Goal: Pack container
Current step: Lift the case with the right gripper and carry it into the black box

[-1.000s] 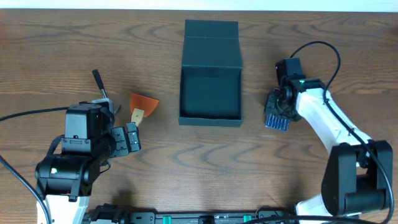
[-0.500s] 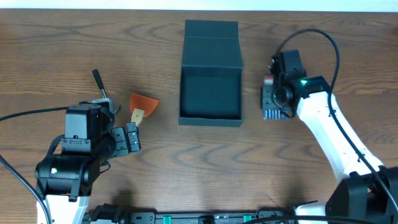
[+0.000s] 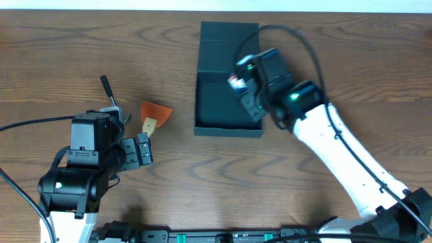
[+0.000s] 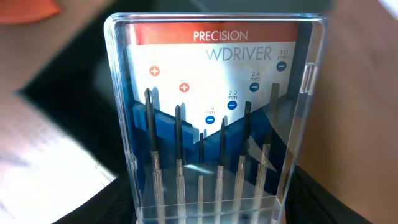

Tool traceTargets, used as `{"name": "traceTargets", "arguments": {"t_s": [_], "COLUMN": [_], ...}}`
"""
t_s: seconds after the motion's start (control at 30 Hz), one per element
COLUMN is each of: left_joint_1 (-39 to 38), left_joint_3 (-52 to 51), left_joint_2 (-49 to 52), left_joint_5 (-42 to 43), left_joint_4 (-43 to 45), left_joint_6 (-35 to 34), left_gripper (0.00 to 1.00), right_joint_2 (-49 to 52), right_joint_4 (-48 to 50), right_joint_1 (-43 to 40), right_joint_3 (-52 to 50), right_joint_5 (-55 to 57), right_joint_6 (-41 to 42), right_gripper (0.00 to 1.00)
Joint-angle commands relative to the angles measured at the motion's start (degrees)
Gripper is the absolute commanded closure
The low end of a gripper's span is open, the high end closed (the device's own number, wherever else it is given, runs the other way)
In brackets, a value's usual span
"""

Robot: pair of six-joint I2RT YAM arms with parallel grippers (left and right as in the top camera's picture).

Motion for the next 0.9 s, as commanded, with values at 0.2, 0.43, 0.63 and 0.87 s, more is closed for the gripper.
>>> {"name": "traceTargets", "arguments": {"t_s": [0.2,0.43,0.63,0.87], "left_joint_1": [0.3,0.3,0.3,0.3], "left_joint_3": [1.3,1.3,1.3,1.3], "left_joint_2": [-0.1,-0.1,-0.1,-0.1], "left_joint_5": [-0.6,-0.6,-0.6,-0.7], "left_joint_4": [-0.1,-0.1,-0.1,-0.1], "left_joint_6": [0.3,0.3,0.3,0.3], "left_gripper": [0.01,0.01,0.02,0.01], "right_joint_2": [7.0,14.6,18.3,22.9], "right_joint_4": [4.4,7.3,8.6,8.5], "right_joint_1": [3.1,3.0,2.1,-0.1], "right_joint_3": [1.4,1.4,1.4,1.4], "right_joint_5": [-4.3,-4.6,-4.8,-6.4], "right_joint_6": [-14.6,-18.2,-20.1,-21.0], "right_gripper": [0.99,0.99,0.99,0.99]}}
